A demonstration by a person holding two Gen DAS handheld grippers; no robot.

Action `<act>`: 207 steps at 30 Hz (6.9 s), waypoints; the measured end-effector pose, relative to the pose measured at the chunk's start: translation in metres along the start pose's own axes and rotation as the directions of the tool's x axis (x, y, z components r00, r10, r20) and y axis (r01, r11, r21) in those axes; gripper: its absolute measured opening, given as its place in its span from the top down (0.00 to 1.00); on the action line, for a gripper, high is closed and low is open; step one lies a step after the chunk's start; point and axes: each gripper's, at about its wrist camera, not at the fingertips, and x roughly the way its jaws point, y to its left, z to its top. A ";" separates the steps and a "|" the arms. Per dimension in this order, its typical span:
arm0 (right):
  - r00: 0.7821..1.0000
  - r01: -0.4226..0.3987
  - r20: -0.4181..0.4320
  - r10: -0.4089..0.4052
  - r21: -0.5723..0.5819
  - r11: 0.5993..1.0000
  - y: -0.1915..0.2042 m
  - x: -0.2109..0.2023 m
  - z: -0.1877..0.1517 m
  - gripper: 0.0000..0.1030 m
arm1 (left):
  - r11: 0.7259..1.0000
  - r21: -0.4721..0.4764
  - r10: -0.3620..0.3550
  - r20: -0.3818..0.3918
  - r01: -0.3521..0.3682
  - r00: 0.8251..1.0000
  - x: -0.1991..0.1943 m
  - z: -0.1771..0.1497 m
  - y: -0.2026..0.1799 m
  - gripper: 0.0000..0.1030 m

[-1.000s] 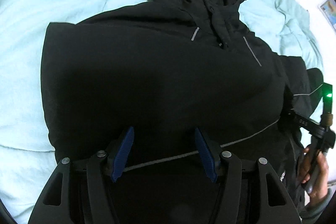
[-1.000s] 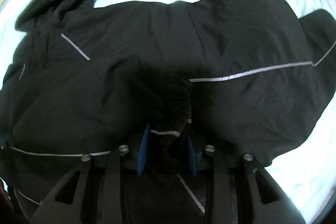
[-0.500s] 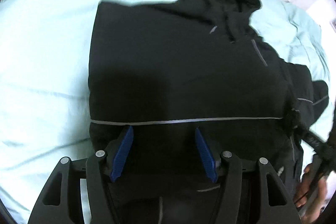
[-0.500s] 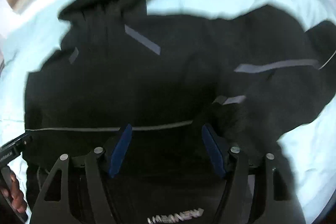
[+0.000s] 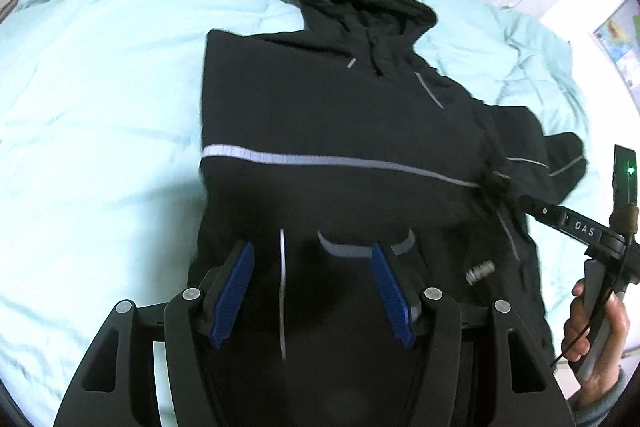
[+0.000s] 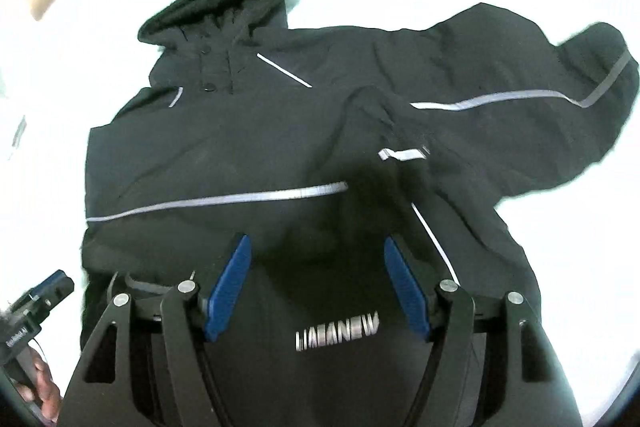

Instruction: Fold large clothes

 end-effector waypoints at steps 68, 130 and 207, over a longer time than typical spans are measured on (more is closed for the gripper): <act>0.917 -0.062 0.393 -0.065 0.302 0.951 -0.452 -0.079 0.156 0.86 | 0.949 -0.246 0.151 -0.194 -0.197 0.969 0.065 -0.121 -0.199 0.39; 0.936 -0.348 -0.145 0.322 -0.527 0.775 0.147 0.069 0.075 0.38 | 0.947 -0.320 0.069 0.075 -0.042 0.995 0.024 0.017 0.008 0.39; 0.975 -0.150 0.159 0.156 -0.048 0.988 0.029 0.075 0.260 0.32 | 0.996 -0.086 -0.008 0.206 0.027 0.979 0.054 0.259 0.017 0.39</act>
